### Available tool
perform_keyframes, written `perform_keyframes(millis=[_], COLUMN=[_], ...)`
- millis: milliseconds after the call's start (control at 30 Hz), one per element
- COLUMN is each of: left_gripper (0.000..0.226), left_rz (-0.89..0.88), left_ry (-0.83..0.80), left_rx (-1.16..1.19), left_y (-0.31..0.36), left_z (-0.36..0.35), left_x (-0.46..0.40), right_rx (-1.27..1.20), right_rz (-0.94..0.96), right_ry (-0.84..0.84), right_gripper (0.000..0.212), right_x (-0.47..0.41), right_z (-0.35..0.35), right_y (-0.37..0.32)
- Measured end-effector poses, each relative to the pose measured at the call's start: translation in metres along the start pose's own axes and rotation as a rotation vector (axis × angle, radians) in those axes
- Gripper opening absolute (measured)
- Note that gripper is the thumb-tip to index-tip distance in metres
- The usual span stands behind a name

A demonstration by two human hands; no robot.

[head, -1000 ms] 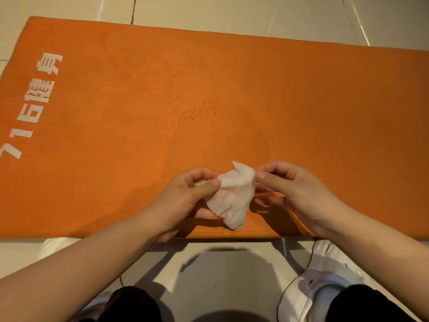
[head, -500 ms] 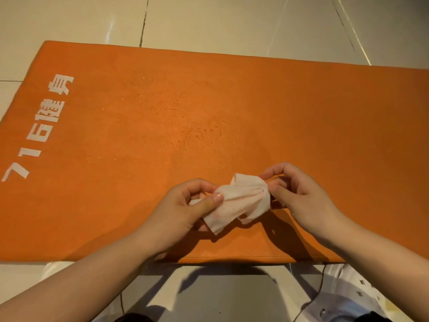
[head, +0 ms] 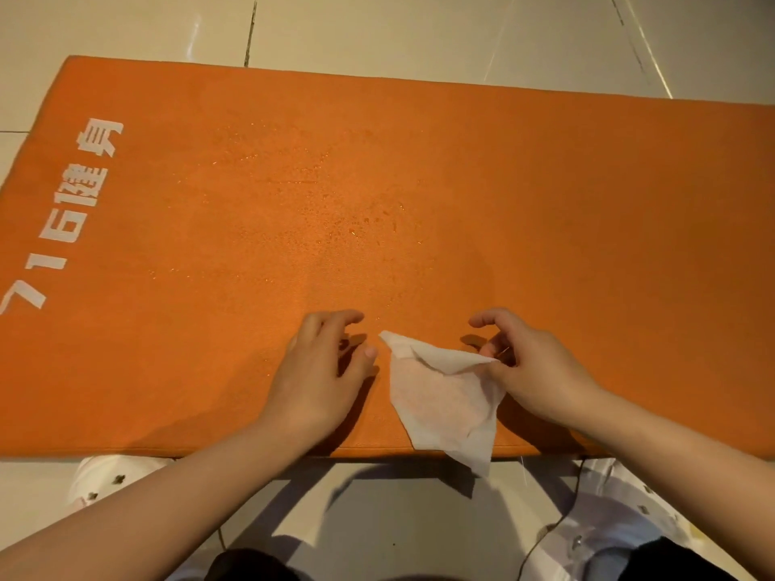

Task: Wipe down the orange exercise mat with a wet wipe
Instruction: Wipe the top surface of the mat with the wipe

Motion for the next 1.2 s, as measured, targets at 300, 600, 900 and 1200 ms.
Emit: perform_keyframes(millis=[300,600,900,1200], left_gripper=[0.039,0.044,0.042,0.026], left_rz=[-0.666,-0.595,-0.729,-0.934], left_ry=[-0.453,-0.526,-0.393,-0.347], left_rx=[-0.553,-0.674,-0.602,-0.41], left_y=[0.009,0.001,0.01,0.011], left_z=[-0.035,-0.033,-0.034,-0.039], left_x=[0.025,0.02,0.016,0.036], right_rx=[0.049,0.075,0.496,0.699], right_rz=[-0.145,-0.291,0.459,0.36], right_ry=[0.043,0.101,-0.075,-0.238], right_gripper=[0.047,0.06,0.029,0.016], right_x=[-0.013,-0.018,0.012,0.03], right_z=[-0.003,0.009,-0.011,-0.007], right_y=[0.016,0.036,0.003,0.005])
Point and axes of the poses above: each hand's wrist, its own x-axis away from the middle knuckle, its own z-axis out of the back of the hand, y = z × x, the point moved 3 cm from there along -x, towards the middle knuckle, and after that the axes turned 9 degrees about -z, right-handed, at the moved point
